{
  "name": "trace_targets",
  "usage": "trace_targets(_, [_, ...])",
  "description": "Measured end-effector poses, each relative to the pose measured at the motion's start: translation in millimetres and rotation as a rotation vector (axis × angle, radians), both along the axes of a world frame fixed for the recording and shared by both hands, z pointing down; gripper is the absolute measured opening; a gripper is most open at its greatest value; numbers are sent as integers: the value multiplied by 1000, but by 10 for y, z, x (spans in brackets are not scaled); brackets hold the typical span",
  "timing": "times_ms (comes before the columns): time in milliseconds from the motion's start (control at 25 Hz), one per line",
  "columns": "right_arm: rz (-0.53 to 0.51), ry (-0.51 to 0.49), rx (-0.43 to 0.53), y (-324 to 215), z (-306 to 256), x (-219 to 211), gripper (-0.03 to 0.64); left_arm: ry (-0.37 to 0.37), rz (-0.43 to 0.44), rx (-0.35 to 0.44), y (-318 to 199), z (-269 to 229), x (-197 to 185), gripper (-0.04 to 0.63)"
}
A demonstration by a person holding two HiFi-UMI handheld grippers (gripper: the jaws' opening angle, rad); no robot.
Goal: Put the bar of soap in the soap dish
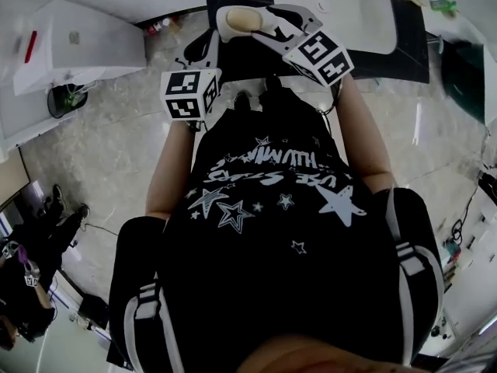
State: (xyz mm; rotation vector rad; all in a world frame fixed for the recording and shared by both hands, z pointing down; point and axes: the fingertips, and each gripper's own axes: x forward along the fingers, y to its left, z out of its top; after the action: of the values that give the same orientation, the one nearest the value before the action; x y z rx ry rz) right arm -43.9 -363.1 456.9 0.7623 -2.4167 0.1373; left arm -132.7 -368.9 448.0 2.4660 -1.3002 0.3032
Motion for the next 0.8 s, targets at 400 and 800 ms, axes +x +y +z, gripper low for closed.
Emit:
trace_targets(400, [78, -53, -41, 275, 60, 31, 199, 12, 38, 13, 162, -36, 98, 12])
trace_targets(800, [102, -127, -54, 590, -18, 268, 64, -9, 25, 11, 477, -73, 324, 12])
